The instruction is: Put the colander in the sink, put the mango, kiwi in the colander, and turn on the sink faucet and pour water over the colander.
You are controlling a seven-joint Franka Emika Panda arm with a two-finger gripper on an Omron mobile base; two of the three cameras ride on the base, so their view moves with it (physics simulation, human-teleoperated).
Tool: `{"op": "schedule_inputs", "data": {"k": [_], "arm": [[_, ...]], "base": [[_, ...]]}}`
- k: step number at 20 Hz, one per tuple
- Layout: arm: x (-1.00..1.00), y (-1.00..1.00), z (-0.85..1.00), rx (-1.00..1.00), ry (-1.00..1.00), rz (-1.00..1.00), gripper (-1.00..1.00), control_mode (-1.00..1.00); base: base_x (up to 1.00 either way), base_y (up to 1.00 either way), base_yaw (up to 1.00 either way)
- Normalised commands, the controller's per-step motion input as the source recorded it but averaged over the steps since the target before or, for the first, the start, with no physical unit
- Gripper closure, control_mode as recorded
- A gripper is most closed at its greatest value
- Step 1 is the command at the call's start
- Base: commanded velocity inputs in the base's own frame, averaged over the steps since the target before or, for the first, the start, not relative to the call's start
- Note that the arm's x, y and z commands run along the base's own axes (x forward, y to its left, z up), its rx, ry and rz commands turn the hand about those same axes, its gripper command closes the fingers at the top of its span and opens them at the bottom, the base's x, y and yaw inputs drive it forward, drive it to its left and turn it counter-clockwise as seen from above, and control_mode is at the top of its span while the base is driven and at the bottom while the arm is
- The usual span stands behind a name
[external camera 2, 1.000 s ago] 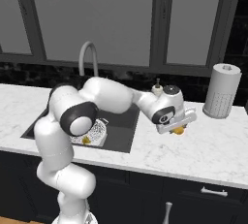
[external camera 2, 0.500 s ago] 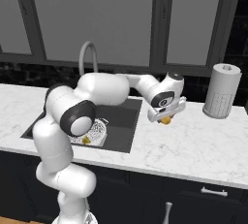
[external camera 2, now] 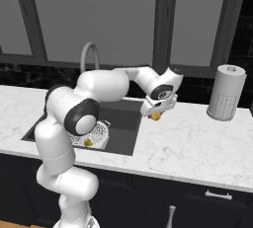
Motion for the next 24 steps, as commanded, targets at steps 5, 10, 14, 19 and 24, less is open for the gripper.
{"op": "schedule_inputs", "data": {"k": [5,10,14,19,24], "arm": [[0.05,0.84,-0.17,0.00,-0.02,0.05,1.00,-1.00],[0.17,0.84,-0.23,0.00,0.00,0.07,1.00,-1.00],[0.34,0.88,-0.37,0.00,0.00,0.07,1.00,-1.00],[0.53,0.60,-0.37,0.00,0.02,0.09,1.00,-1.00],[0.30,0.30,-0.41,0.05,0.00,0.13,1.00,-1.00]], "base": [[0.00,0.00,0.00],[0.00,0.00,0.00],[0.00,0.00,0.00],[0.00,0.00,0.00],[0.00,0.00,0.00]]}}
